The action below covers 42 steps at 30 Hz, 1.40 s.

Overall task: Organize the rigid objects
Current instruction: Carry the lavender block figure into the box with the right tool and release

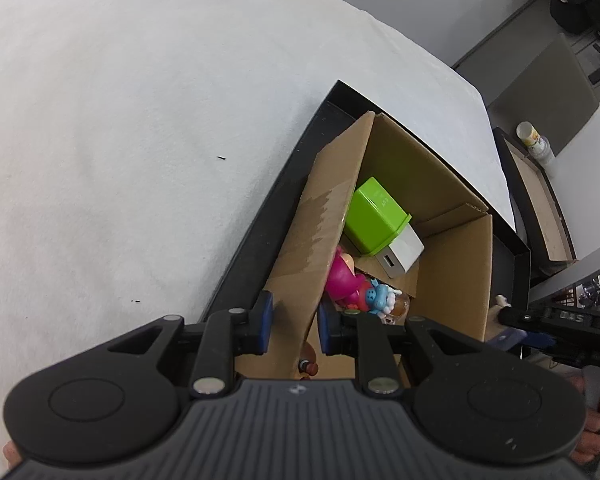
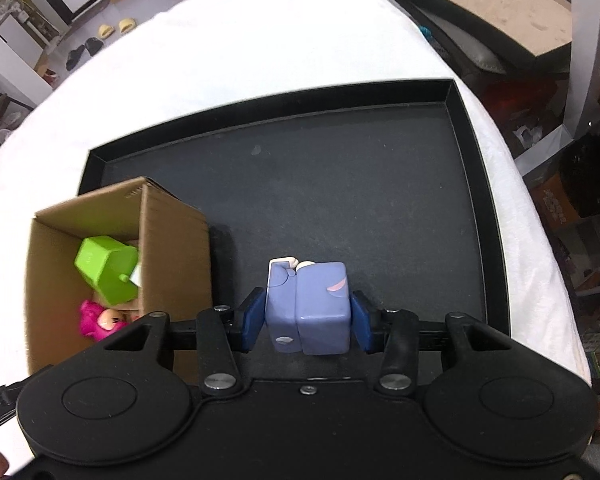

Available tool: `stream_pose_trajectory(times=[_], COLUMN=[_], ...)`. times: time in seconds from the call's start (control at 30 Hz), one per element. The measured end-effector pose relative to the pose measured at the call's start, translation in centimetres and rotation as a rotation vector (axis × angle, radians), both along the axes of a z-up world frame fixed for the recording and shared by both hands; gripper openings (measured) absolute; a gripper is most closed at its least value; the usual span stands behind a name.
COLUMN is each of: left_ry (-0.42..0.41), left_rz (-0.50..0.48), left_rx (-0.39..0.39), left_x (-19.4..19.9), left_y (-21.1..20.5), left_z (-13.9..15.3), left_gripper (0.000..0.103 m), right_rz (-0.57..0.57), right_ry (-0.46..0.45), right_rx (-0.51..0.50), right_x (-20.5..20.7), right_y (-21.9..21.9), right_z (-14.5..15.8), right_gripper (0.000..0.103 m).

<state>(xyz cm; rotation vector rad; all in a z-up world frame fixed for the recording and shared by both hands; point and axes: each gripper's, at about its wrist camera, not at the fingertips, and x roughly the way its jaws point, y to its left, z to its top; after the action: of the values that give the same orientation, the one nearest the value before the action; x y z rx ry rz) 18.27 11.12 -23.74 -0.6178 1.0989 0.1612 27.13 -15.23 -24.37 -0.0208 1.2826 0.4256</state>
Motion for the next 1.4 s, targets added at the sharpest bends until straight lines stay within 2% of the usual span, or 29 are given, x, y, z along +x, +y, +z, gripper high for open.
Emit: stream_pose_trajectory(times=[0.43, 0.7, 0.97, 1.4], left_ry=[-0.004, -0.006, -0.017, -0.027], left_rz=[-0.016, -0.034, -0.039, -0.046], left_rx=[-0.01, -0.018, -0.031, -0.057], left_x=[-0.8, -1.3, -1.9, -2.5], left_y=[0.3, 0.4, 0.6, 0.8], left_z=[0.4, 0.3, 0.3, -0.3], left_gripper=[0.02, 0.02, 0.02, 0.019], right_rz=[0.03, 0.084, 0.12, 0.181], right_ry=[-0.07, -0.087, -0.08, -0.024], right_rx=[0.105, 0.163, 0.17, 0.151], right_x=[-2.0, -3.6, -4.9, -7.2], right_y=[1.6, 3.9, 6.3, 9.7], right_z=[5.8, 8.1, 8.2, 6.1], right_gripper=[0.044, 0.044, 0.044, 0.045])
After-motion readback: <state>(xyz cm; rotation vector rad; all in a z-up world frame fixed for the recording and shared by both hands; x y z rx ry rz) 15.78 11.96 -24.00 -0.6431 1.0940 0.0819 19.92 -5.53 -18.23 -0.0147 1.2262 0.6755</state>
